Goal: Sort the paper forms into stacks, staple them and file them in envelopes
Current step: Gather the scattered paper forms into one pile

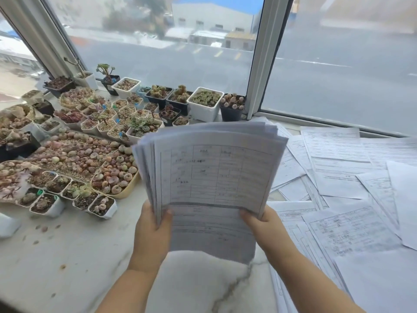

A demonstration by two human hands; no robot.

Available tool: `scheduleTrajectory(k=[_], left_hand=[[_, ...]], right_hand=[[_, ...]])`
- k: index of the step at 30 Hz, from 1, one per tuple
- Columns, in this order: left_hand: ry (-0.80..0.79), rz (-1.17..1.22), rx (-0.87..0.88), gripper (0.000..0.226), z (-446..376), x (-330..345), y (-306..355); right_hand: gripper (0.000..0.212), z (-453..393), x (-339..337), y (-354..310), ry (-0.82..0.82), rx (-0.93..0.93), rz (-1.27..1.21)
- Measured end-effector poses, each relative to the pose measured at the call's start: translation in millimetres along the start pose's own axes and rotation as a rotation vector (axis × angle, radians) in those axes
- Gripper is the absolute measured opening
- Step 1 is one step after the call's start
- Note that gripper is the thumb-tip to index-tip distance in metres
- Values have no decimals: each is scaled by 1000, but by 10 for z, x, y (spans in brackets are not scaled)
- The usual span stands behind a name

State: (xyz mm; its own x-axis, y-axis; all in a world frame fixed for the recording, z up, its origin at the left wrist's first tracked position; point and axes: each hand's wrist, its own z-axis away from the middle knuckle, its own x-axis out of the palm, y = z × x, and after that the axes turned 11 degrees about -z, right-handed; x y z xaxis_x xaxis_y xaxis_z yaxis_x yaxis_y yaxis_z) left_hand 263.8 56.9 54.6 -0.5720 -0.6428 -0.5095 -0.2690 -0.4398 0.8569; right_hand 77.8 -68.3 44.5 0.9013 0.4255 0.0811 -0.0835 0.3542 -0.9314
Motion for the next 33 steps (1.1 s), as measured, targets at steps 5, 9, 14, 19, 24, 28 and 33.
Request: scheduleTrajectory(k=[5,9,14,19,24,28,33], left_hand=[[-45,-267,-115,16,-53,-30,-175],[-158,-458,-230,20,-118,-21,-410],[-114,-850,-227,57,-94,46,-606],[-263,-441,32,36,402,533,-228],[-721,55,-515,40,969,1290,-30],[-550,281,-755,41,1102,1509,131],[-541,256,-726,13,1228,1833,358]], right_hand=[[24,59,111,249,-2,225,-31],[24,119,230,575,-44,411,30],[19,169,-85,662,44,159,485],[24,356,-966,541,234,-24,567],[23,613,-2064,630,549,-39,742],[35,829,-2711,796,726,121,850],[52,967,-2890,945,601,249,862]])
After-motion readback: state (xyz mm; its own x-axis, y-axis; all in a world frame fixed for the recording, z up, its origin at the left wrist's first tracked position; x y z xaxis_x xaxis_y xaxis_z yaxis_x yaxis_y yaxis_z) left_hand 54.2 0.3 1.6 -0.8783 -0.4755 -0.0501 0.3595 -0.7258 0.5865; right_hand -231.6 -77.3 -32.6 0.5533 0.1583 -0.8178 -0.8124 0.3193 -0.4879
